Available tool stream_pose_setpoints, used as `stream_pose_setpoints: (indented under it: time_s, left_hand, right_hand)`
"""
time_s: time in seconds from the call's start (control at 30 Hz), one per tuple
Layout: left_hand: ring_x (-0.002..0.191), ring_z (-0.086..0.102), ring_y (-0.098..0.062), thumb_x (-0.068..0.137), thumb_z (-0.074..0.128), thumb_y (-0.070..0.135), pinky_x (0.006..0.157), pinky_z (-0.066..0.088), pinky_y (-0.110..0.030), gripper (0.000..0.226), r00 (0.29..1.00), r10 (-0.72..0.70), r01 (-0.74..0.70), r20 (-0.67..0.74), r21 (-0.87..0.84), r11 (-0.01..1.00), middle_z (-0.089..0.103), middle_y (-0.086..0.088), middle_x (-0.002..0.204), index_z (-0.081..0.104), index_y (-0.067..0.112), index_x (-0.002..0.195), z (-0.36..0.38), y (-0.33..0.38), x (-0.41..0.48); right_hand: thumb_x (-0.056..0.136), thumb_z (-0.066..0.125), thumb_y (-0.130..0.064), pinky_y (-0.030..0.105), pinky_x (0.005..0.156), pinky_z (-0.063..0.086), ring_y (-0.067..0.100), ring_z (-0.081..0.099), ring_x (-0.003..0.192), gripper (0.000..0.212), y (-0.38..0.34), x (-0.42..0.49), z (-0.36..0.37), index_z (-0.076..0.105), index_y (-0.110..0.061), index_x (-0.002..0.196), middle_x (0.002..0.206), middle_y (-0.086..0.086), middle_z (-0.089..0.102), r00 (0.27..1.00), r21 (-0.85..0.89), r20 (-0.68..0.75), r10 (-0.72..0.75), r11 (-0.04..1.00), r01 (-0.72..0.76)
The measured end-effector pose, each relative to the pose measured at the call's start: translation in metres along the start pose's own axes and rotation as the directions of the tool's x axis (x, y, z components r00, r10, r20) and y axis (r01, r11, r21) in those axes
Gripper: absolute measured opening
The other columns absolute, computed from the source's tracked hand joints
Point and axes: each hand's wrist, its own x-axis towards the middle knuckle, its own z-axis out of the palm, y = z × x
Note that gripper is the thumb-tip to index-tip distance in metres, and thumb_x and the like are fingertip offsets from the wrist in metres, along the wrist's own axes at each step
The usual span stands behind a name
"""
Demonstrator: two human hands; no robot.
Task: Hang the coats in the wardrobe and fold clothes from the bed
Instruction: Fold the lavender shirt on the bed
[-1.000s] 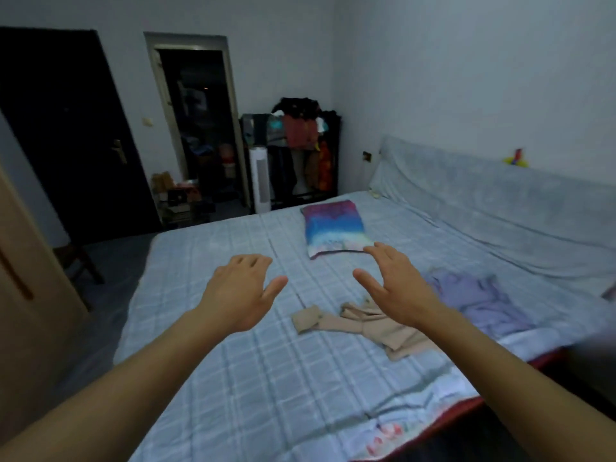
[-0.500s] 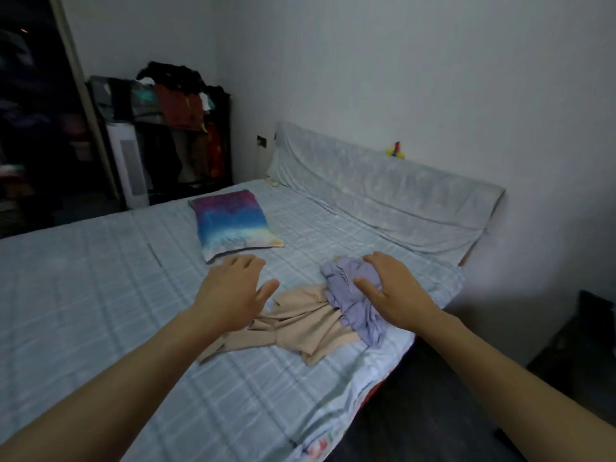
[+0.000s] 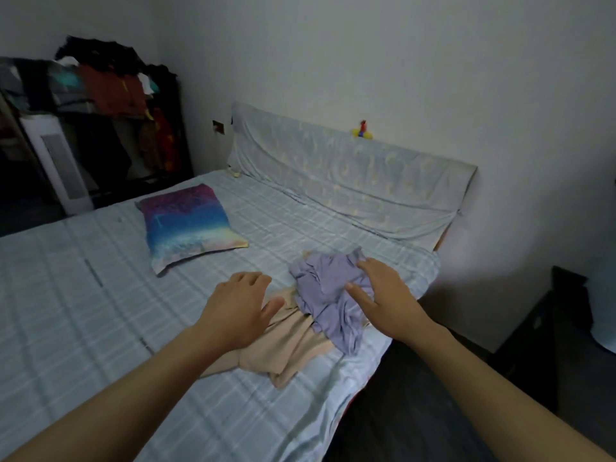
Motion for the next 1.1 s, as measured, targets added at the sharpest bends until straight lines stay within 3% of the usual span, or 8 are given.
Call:
stream_pose_setpoints:
  time_s: [0.1,0.27,0.47,0.6,0.73,0.87,1.1]
  left_hand:
    - [0.129,0.044,-0.023,0.096,0.039,0.056,0.098,0.039,-0.039,0.053,1.0,0.006,-0.005,-0.006,0.045,0.999,0.051,-0.001,0.14,0.049,0.02,0.134,0.02,0.024,0.04]
    - [0.131,0.04,-0.023,0.098,0.037,0.054,0.1,0.036,-0.037,0.056,0.996,-0.068,0.071,0.053,-0.058,0.996,0.047,-0.001,0.144,0.042,0.02,0.141,0.058,0.082,0.12]
    - [0.133,0.038,-0.024,0.098,0.035,0.055,0.104,0.034,-0.037,0.058,0.989,-0.076,0.088,0.124,-0.095,0.992,0.043,-0.002,0.148,0.038,0.019,0.144,0.085,0.12,0.197]
    - [0.133,0.039,-0.024,0.098,0.037,0.056,0.105,0.034,-0.038,0.058,0.982,-0.13,0.146,0.134,-0.121,0.982,0.045,-0.002,0.147,0.04,0.02,0.143,0.098,0.113,0.235]
    - [0.134,0.038,-0.024,0.097,0.037,0.057,0.106,0.035,-0.039,0.06,0.978,-0.145,0.166,0.147,-0.143,0.976,0.044,-0.002,0.148,0.04,0.02,0.144,0.116,0.09,0.274]
    - [0.132,0.039,-0.024,0.097,0.039,0.056,0.105,0.034,-0.038,0.059,0.97,-0.207,0.231,0.124,-0.236,0.944,0.046,-0.004,0.145,0.042,0.019,0.142,0.128,0.064,0.308]
    - [0.134,0.037,-0.024,0.097,0.037,0.057,0.107,0.034,-0.04,0.061,0.952,-0.28,0.302,0.124,-0.223,0.927,0.043,-0.002,0.149,0.039,0.019,0.145,0.143,0.031,0.344]
  right_hand:
    - [0.099,0.048,-0.039,0.043,0.11,0.032,0.029,0.042,0.133,0.053,0.044,0.025,-0.003,0.044,-0.005,0.139,0.14,0.016,0.048,0.999,0.015,0.024,0.027,1.0,-0.027]
    - [0.099,0.051,-0.035,0.043,0.107,0.034,0.03,0.045,0.126,0.048,0.124,0.075,-0.022,0.047,-0.003,0.135,0.133,0.017,0.051,0.999,0.058,0.03,0.024,0.998,-0.026]
    - [0.098,0.049,-0.041,0.046,0.11,0.032,0.029,0.04,0.133,0.054,0.188,0.128,-0.037,0.042,-0.008,0.141,0.142,0.017,0.045,0.996,0.09,0.083,0.039,0.995,-0.046]
    - [0.097,0.052,-0.04,0.041,0.114,0.029,0.027,0.037,0.135,0.054,0.213,0.159,-0.031,0.042,-0.011,0.142,0.146,0.01,0.042,0.996,0.113,0.08,0.047,0.992,-0.056]
    - [0.097,0.053,-0.038,0.04,0.109,0.034,0.026,0.044,0.128,0.051,0.231,0.199,-0.018,0.045,-0.01,0.138,0.136,0.007,0.049,0.994,0.06,0.103,0.042,0.997,-0.048]
    - [0.098,0.049,-0.041,0.041,0.119,0.02,0.023,0.024,0.145,0.061,0.234,0.241,-0.01,0.031,-0.012,0.149,0.156,0.008,0.027,0.985,0.021,0.156,0.077,0.996,-0.082]
    - [0.098,0.047,-0.045,0.038,0.121,0.013,0.019,0.015,0.148,0.063,0.235,0.318,0.013,0.028,-0.016,0.151,0.161,0.007,0.019,0.979,0.015,0.204,-0.001,1.0,-0.002]
